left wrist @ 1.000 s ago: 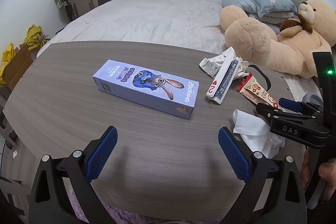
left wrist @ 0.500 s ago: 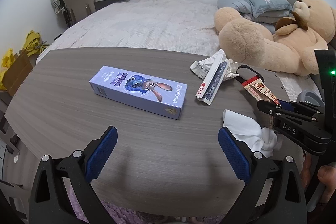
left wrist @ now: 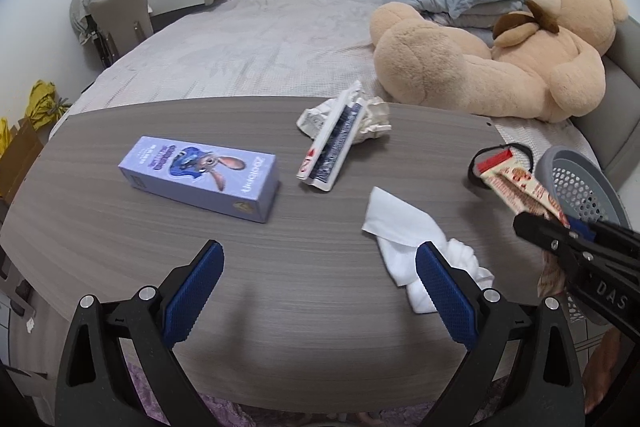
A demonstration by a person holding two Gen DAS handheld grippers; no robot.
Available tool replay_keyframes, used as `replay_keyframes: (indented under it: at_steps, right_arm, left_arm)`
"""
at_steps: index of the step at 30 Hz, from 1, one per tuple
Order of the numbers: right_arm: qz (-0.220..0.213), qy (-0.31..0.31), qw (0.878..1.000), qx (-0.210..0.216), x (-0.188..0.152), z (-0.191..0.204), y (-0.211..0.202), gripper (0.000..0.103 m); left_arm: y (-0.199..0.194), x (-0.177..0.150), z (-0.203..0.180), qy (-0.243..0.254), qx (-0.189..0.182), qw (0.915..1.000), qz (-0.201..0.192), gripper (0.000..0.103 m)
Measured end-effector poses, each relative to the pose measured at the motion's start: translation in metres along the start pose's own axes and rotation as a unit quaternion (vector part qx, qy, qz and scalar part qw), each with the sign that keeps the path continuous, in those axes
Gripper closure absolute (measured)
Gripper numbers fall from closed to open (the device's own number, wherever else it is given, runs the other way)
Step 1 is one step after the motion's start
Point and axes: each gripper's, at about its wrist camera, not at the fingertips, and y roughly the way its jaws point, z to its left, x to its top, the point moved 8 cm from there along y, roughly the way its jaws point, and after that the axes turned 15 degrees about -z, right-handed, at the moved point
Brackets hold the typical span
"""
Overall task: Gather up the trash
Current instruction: 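Lift the snack wrapper with the right gripper while the left gripper grasps the white cloth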
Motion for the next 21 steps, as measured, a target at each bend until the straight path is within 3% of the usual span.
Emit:
replay_keyframes:
  at_steps: [13, 17, 21]
  right_arm:
    - [0.046, 0.015, 0.998, 0.031, -0.026, 0.001, -0.015, 0.075]
    - [0.082, 0.006, 0.996, 0.022, -0.048, 0.001, -0.017, 0.075]
    - [0.092, 0.007, 0.996, 0.017, -0.057, -0.004, -0.027, 0.075]
  left_arm:
    - [-0.004, 0.009, 0.009, 0.003, 0.021, 0.9997, -0.010, 0.008]
    - [-0.007, 0.010, 0.009, 0.003, 0.019, 0.9997, -0.012, 0.008]
    - [-0.009, 0.009, 0.005, 0.007, 0.017, 0.9998, -0.013, 0.008]
